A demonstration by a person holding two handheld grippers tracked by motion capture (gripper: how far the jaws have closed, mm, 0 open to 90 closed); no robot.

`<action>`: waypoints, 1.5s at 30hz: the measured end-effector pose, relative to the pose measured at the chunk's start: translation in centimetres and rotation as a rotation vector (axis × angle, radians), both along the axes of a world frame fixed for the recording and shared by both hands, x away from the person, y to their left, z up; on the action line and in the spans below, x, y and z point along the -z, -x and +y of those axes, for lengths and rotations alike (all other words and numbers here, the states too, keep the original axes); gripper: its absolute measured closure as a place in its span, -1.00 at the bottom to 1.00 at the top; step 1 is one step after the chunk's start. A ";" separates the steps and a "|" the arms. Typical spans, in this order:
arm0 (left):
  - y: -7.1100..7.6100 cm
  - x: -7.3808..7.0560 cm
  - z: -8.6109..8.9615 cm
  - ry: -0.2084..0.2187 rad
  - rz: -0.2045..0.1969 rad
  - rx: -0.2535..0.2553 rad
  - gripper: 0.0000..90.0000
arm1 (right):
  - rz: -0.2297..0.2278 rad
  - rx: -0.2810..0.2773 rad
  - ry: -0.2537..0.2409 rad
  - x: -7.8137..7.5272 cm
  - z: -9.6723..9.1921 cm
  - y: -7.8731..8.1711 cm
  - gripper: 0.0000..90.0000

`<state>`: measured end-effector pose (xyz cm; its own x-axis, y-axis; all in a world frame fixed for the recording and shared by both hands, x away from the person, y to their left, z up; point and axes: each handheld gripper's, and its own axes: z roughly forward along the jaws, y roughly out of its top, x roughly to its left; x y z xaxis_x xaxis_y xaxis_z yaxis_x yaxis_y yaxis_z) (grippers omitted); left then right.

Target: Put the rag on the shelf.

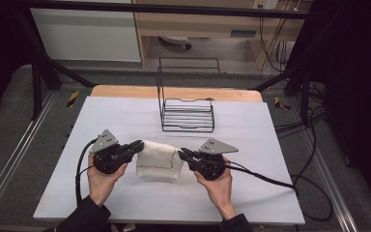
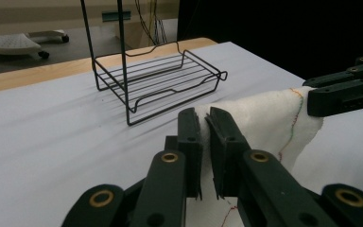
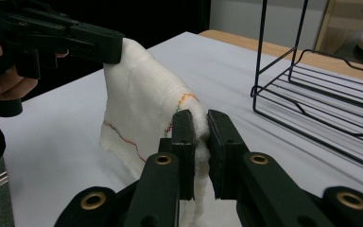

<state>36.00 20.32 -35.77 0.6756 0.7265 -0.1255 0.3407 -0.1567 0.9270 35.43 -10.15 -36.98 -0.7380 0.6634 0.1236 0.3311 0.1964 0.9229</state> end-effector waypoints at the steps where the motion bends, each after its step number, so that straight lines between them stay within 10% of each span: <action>1: 0.0 -0.1 -0.1 0.003 -0.003 -0.001 0.85 | -0.005 0.003 -0.001 -0.2 0.0 0.1 0.82; 45: -2.0 -6.6 -3.6 0.106 -0.169 -0.003 0.85 | -0.215 0.097 -0.085 -7.2 -3.3 -0.1 0.83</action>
<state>38.03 16.74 -29.19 0.6913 0.7174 -0.0864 0.1793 -0.0544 0.9823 35.49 -13.45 -29.80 -0.6868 0.7263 0.0289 0.1388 0.0920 0.9860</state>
